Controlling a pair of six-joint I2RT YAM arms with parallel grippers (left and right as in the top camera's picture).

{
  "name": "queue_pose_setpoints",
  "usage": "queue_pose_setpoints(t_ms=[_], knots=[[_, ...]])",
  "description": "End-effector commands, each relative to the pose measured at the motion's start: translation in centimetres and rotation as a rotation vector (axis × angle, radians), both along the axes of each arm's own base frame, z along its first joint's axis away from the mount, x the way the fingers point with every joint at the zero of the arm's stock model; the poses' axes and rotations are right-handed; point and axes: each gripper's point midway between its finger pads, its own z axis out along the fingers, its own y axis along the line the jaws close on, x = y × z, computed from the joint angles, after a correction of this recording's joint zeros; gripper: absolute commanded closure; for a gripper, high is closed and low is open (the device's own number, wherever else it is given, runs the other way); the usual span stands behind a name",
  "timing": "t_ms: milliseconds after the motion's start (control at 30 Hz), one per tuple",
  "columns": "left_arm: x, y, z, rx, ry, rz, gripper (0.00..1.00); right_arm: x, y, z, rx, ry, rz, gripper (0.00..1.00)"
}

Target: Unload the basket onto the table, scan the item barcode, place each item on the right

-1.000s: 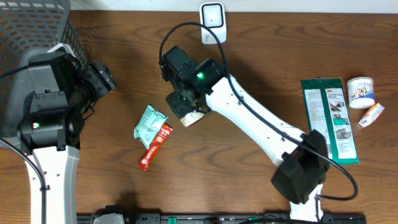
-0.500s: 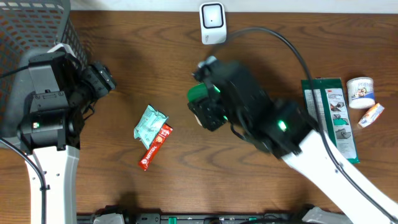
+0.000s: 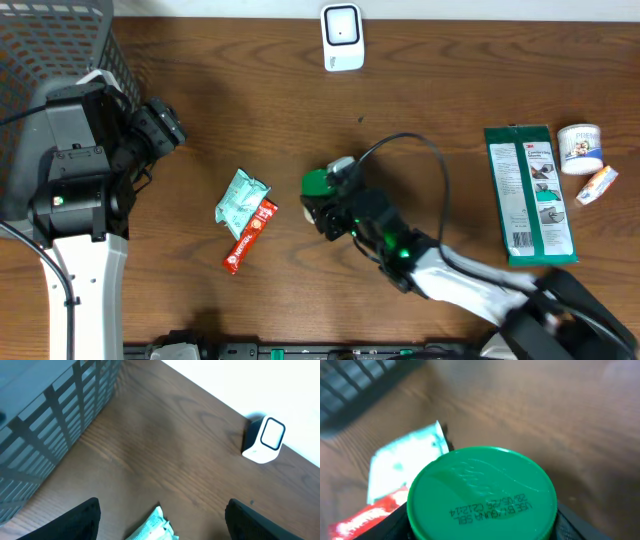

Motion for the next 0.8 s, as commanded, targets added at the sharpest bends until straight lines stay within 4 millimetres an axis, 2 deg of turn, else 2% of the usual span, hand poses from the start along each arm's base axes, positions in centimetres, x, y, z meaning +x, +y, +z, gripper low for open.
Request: queue_pose_setpoints(t_ms=[0,133,167,200,233,267,300,467,567,600,633,667,767], knots=[[0.1,0.4,0.0,0.007,0.002,0.015,0.19,0.3,1.2,-2.3,-0.014,-0.021,0.028,0.79],[0.1,0.4,0.0,0.007,0.002,0.015,0.18,0.1,2.5,-2.6,-0.012,-0.078,0.071,0.78],[0.1,0.4,0.0,0.007,0.002,0.015,0.19,0.0,2.7,-2.4,-0.01,-0.085,0.077,0.71],[0.1,0.4,0.0,0.007,0.002,0.015,0.19,-0.1,2.8,-2.3,-0.007,-0.087,0.078,0.58],[0.1,0.4,0.0,0.007,0.002,0.015,0.19,-0.2,2.9,-2.1,-0.001,-0.087,0.087,0.26],[0.1,0.4,0.0,0.007,0.002,0.015,0.18,-0.3,2.9,-2.0,0.001,-0.086,0.092,0.06],[0.1,0.4,0.0,0.007,0.002,0.015,0.18,-0.6,3.1,-1.7,0.006,-0.085,0.114,0.01],[0.1,0.4,0.0,0.007,0.002,0.015,0.18,-1.2,2.6,0.1,-0.017,-0.092,0.139,0.01],[0.1,0.4,0.0,0.007,0.002,0.015,0.19,-1.1,2.2,3.7,0.008,-0.173,0.14,0.01],[0.1,0.4,0.0,0.007,0.002,0.015,0.19,-0.7,1.8,6.1,0.037,-0.208,0.124,0.01],[0.1,0.4,0.0,0.007,0.002,0.015,0.19,-0.5,1.6,7.0,0.045,-0.217,0.117,0.01],[0.1,0.4,0.0,0.007,0.002,0.015,0.18,0.0,1.1,8.7,0.05,-0.224,0.1,0.01],[0.1,0.4,0.0,0.007,0.002,0.015,0.19,1.2,-0.3,11.6,-0.024,-0.147,0.064,0.01]])
